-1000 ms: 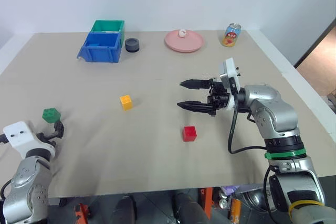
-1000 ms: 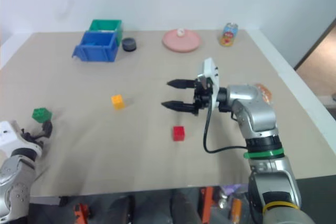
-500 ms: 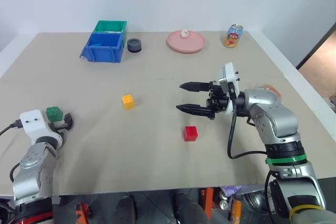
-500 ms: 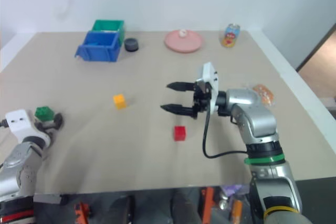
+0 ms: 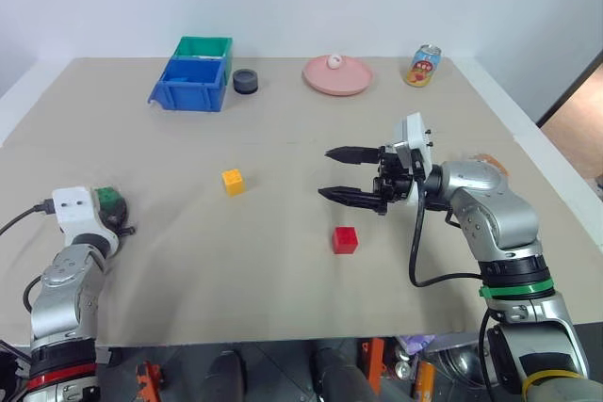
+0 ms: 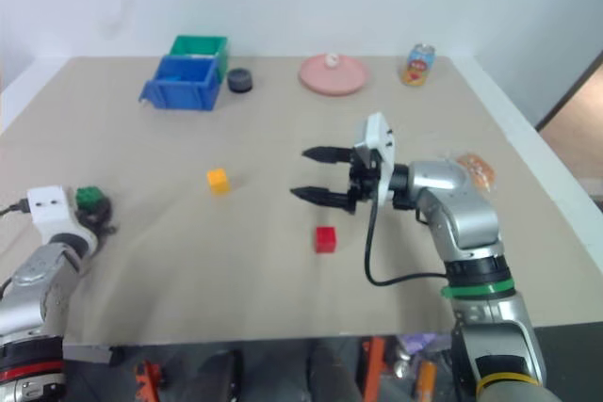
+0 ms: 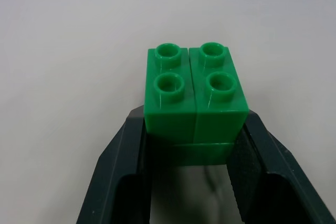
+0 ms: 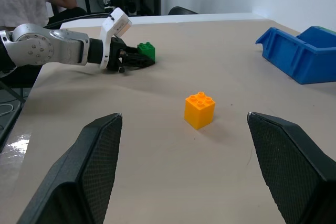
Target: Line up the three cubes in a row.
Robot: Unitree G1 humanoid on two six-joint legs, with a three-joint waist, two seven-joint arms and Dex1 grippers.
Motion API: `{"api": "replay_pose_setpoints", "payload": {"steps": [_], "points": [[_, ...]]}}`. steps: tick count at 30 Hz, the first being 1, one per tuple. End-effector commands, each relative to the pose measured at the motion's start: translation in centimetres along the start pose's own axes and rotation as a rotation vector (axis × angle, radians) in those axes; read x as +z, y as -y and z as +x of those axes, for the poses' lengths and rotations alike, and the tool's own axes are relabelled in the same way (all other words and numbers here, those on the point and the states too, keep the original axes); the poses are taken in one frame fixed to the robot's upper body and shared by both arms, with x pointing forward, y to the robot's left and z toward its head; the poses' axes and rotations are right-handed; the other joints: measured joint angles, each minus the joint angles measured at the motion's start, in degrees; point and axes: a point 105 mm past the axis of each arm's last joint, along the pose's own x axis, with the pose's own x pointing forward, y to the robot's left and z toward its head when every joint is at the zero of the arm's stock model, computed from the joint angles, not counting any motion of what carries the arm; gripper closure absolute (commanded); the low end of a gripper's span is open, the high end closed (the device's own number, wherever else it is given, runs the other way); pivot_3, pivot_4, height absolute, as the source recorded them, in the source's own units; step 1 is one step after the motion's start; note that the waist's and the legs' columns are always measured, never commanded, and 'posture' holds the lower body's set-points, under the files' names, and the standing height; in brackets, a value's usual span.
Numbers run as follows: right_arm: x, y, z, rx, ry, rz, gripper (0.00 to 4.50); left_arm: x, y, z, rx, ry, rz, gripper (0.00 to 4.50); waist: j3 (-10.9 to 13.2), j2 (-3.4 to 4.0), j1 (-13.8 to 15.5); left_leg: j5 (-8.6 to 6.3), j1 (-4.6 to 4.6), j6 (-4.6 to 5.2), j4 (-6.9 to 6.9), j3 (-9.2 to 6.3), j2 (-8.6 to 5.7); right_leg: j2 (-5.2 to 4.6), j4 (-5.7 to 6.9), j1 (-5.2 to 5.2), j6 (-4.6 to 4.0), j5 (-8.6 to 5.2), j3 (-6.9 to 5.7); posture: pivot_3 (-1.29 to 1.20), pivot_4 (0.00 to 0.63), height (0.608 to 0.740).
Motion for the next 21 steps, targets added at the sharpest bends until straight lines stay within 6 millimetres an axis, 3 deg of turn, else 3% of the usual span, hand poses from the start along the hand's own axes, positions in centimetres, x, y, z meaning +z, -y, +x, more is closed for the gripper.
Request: {"api": "replay_pose_setpoints", "payload": {"steps": [1, 5, 8, 11, 15, 21], "points": [[1.3, 0.5, -0.3, -0.016, 0.021, -0.058, 0.57, 2.8, 2.7, -0.2, -0.155, 0.112, 0.093, 3.17, 0.0, 0.0, 0.18, 0.0, -0.01, 0.0, -0.01, 0.01, 0.0, -0.01, -0.02, 0.0, 0.0, 0.0, 0.0, 0.0, 0.15, 0.736], [1.5, 0.5, -0.8, -0.005, 0.002, -0.058, 0.57, 5.3, 6.4, -1.4, -0.448, 0.206, 0.138, 3.17, 0.03, -0.03, 0.19, -0.01, -0.09, -0.01, -0.08, 0.03, 0.02, 0.0, -0.03, -0.15, -0.04, -0.04, 0.0, 0.0, 0.15, 0.736], [1.8, 0.3, -1.3, 0.017, -0.005, -0.04, 0.57, 6.1, 7.7, -2.3, -0.576, 0.245, 0.161, 3.17, 0.03, -0.02, 0.34, -0.01, -0.19, -0.01, -0.13, 0.05, 0.04, 0.0, -0.03, -0.28, -0.06, -0.06, 0.0, 0.0, 0.15, 0.736], [2.4, -0.8, -2.7, 0.093, -0.035, 0.006, 0.57, 6.8, 10.1, -4.3, -0.819, 0.289, 0.192, 3.17, 0.05, 0.0, 0.52, -0.01, -0.27, -0.01, -0.15, 0.06, 0.04, 0.0, -0.03, -0.35, -0.06, -0.11, 0.0, 0.0, 0.15, 0.736], [2.5, -2.3, -4.4, 0.162, -0.091, 0.023, 0.57, 6.8, 12.4, -6.4, -1.097, 0.297, 0.223, 3.17, 0.05, 0.0, 0.62, -0.03, -0.44, 0.02, -0.16, 0.06, 0.04, 0.0, -0.03, -0.52, -0.08, -0.17, 0.0, 0.0, 0.15, 0.736], [2.5, -4.1, -5.1, 0.195, -0.109, 0.041, 0.57, 5.5, 15.5, -7.4, -1.365, 0.247, 0.246, 3.17, 0.05, 0.01, 0.63, -0.04, -0.42, 0.04, -0.1, 0.06, 0.05, 0.01, -0.02, -0.49, -0.08, -0.15, -0.01, 0.0, 0.15, 0.736]]}}
